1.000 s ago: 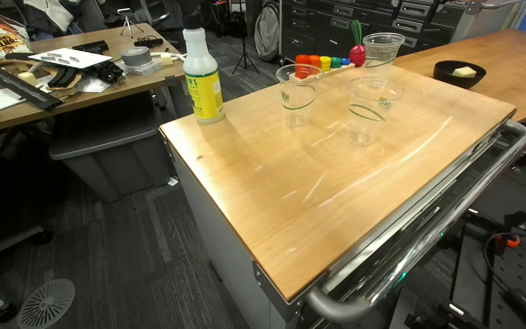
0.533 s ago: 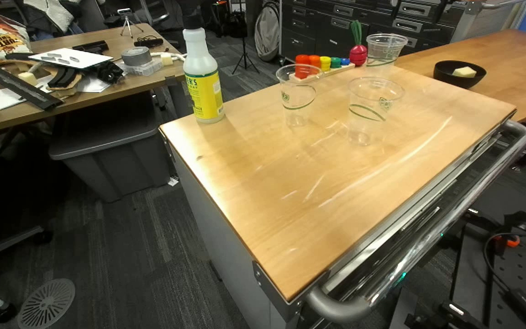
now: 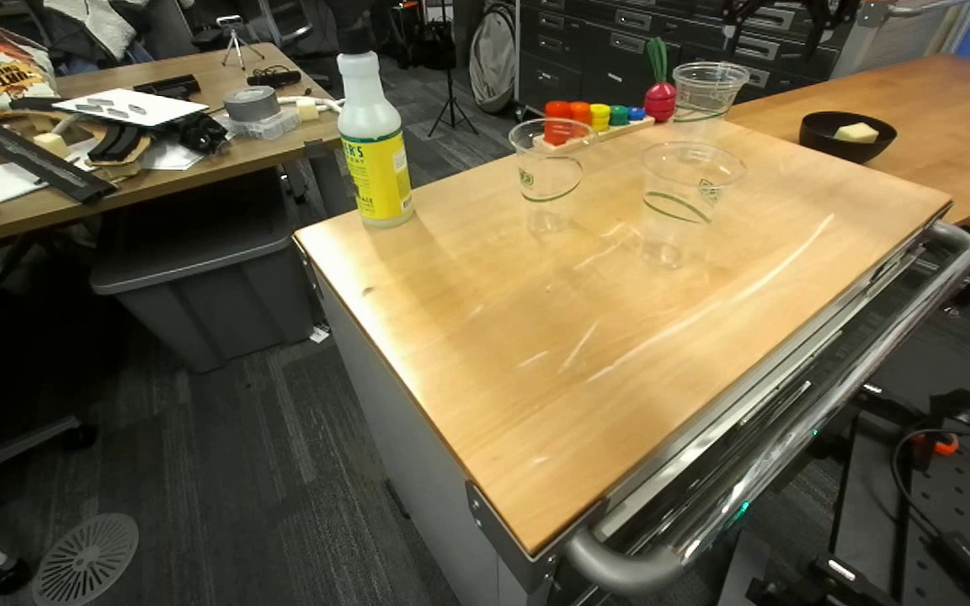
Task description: Stack the four clear cups together
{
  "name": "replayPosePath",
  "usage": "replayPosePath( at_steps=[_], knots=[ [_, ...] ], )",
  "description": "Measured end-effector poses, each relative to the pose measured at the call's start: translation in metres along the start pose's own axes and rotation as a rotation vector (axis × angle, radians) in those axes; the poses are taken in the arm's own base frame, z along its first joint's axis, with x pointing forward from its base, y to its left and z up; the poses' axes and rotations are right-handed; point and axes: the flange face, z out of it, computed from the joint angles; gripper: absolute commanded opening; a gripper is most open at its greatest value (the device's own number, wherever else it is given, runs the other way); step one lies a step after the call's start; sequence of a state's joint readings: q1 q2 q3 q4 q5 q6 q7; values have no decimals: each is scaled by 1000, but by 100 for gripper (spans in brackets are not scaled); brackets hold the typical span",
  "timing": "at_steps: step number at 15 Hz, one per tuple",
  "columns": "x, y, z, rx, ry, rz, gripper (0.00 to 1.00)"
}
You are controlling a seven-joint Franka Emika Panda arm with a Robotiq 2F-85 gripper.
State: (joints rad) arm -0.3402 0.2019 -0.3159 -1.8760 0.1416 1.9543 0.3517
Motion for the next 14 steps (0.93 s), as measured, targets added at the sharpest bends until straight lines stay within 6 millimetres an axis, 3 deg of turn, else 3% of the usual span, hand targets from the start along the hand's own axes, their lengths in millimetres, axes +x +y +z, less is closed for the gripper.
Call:
replayPosePath(
  at_steps=[2, 3, 5, 11, 14],
  knots=[
    [5, -1, 6, -12, -10, 4, 97],
    [7, -2, 7, -17, -15, 4, 74],
    [11, -4, 10, -26, -25, 4, 70],
    [18, -12, 10, -44, -51, 0, 21],
    [19, -16, 9, -34, -73, 5, 1]
  ],
)
